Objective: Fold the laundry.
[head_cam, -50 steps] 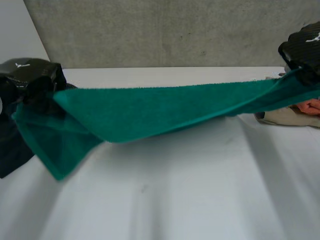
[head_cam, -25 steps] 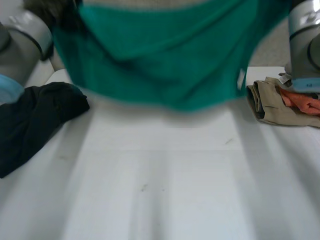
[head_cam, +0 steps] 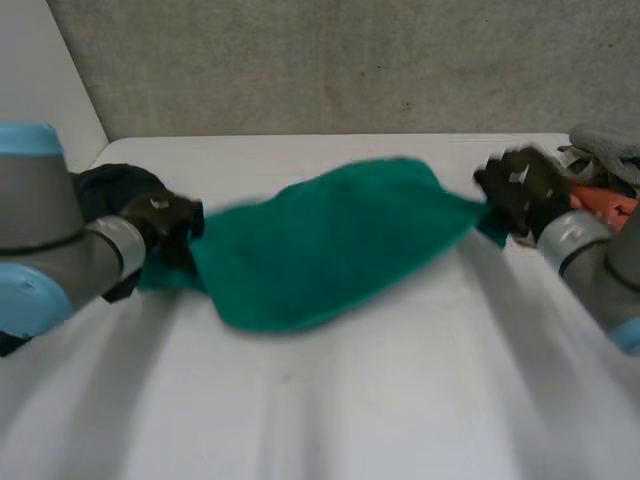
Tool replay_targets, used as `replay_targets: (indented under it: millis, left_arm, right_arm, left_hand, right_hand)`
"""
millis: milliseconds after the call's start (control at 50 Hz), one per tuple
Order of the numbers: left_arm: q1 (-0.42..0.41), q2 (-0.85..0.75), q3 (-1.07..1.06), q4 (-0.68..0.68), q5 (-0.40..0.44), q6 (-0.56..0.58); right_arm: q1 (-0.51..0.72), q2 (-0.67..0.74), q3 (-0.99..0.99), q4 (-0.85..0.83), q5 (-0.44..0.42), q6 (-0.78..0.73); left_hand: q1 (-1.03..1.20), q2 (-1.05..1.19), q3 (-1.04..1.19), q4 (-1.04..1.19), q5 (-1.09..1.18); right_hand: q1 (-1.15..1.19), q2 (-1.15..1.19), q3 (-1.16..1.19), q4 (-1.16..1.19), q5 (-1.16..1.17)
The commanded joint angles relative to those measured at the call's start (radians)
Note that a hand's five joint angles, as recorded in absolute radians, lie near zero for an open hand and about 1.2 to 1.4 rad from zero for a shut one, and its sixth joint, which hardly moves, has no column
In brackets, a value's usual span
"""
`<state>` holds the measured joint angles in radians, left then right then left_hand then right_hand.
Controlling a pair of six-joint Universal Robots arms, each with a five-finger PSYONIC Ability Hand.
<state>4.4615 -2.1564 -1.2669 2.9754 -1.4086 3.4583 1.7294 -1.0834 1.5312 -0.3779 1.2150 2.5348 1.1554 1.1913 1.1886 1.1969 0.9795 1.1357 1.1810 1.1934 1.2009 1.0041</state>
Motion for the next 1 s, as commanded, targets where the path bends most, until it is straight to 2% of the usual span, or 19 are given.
replay_targets:
  millis: [20, 80, 140, 220, 360, 440, 460, 520, 560, 620, 760, 800, 840, 860, 1000]
  left_arm:
    - [-0.025, -0.152, 0.084, 0.051, -0.118, 0.142]
    - [-0.045, -0.126, 0.093, 0.054, -0.150, 0.121]
    - [-0.056, -0.068, 0.064, 0.068, -0.162, 0.076]
    - [-0.061, 0.030, -0.026, 0.125, -0.170, 0.029]
    - [-0.061, 0.214, -0.276, 0.211, -0.162, 0.041]
    - [-0.061, 0.303, -0.452, 0.252, -0.122, 0.103]
    - [-0.058, 0.329, -0.513, 0.269, -0.098, 0.128]
    - [-0.056, 0.352, -0.586, 0.289, -0.070, 0.157]
    - [-0.057, 0.354, -0.626, 0.300, -0.053, 0.176]
    - [-0.057, 0.346, -0.646, 0.292, -0.056, 0.171]
    - [-0.059, 0.323, -0.640, 0.289, -0.050, 0.142]
    - [-0.061, 0.317, -0.635, 0.290, -0.047, 0.131]
    - [-0.070, 0.299, -0.623, 0.295, -0.044, 0.116]
    - [-0.074, 0.290, -0.618, 0.298, -0.044, 0.111]
    - [-0.122, 0.166, -0.531, 0.312, -0.058, 0.100]
  right_arm:
    - [0.002, 0.077, 0.020, 0.010, 0.049, -0.093]
    - [0.006, 0.071, 0.018, 0.010, 0.086, -0.062]
    - [0.010, 0.053, 0.024, 0.007, 0.103, -0.027]
    - [0.010, 0.042, 0.032, 0.005, 0.107, -0.002]
    - [0.010, 0.040, 0.052, 0.005, 0.107, 0.005]
    - [0.010, 0.039, 0.061, 0.005, 0.106, 0.002]
    - [0.012, 0.036, 0.063, 0.005, 0.107, 0.001]
    - [0.013, 0.033, 0.063, 0.005, 0.107, 0.001]
    - [0.013, 0.028, 0.064, 0.005, 0.107, 0.001]
    - [0.016, 0.022, 0.064, 0.005, 0.109, 0.002]
    - [0.012, 0.025, 0.070, 0.005, 0.107, 0.001]
    - [0.012, 0.026, 0.070, 0.005, 0.107, -0.001]
    - [0.010, 0.030, 0.072, 0.005, 0.109, -0.001]
    - [0.010, 0.030, 0.073, 0.005, 0.109, -0.002]
    - [0.010, 0.028, 0.078, 0.004, 0.109, -0.007]
  left_hand:
    - [-0.251, -0.287, -0.284, -0.292, -0.249]
    - [-0.635, -0.671, -0.668, -0.677, -0.634]
    - [-0.809, -0.845, -0.842, -0.851, -0.808]
    - [-0.868, -0.904, -0.901, -0.910, -0.867]
    - [-0.807, -0.843, -0.840, -0.849, -0.806]
    - [-0.620, -0.655, -0.653, -0.661, -0.618]
    - [-0.503, -0.539, -0.536, -0.544, -0.501]
    - [-0.323, -0.359, -0.356, -0.365, -0.322]
    - [-0.085, -0.121, -0.119, -0.127, -0.084]
    - [0.027, -0.009, -0.007, -0.015, 0.028]
    - [-0.023, -0.059, -0.056, -0.064, -0.021]
    - [-0.116, -0.152, -0.150, -0.158, -0.115]
    - [-0.359, -0.395, -0.392, -0.401, -0.358]
    - [-0.413, -0.449, -0.446, -0.454, -0.412]
    - [-0.475, -0.511, -0.508, -0.517, -0.474]
  right_hand:
    - [0.261, 0.215, 0.203, 0.195, 0.218]
    - [0.261, 0.215, 0.203, 0.195, 0.218]
    - [0.261, 0.215, 0.203, 0.195, 0.218]
    - [0.261, 0.215, 0.203, 0.195, 0.218]
    - [0.261, 0.215, 0.203, 0.195, 0.218]
    - [0.261, 0.215, 0.203, 0.195, 0.218]
    - [0.261, 0.215, 0.203, 0.195, 0.218]
    - [0.261, 0.215, 0.203, 0.195, 0.218]
    - [0.261, 0.215, 0.203, 0.195, 0.218]
    - [0.261, 0.215, 0.203, 0.195, 0.218]
    - [0.261, 0.215, 0.203, 0.195, 0.218]
    - [0.261, 0.215, 0.203, 0.195, 0.218]
    - [0.261, 0.215, 0.203, 0.195, 0.218]
    - [0.261, 0.215, 0.203, 0.195, 0.218]
    - [0.261, 0.215, 0.203, 0.195, 0.218]
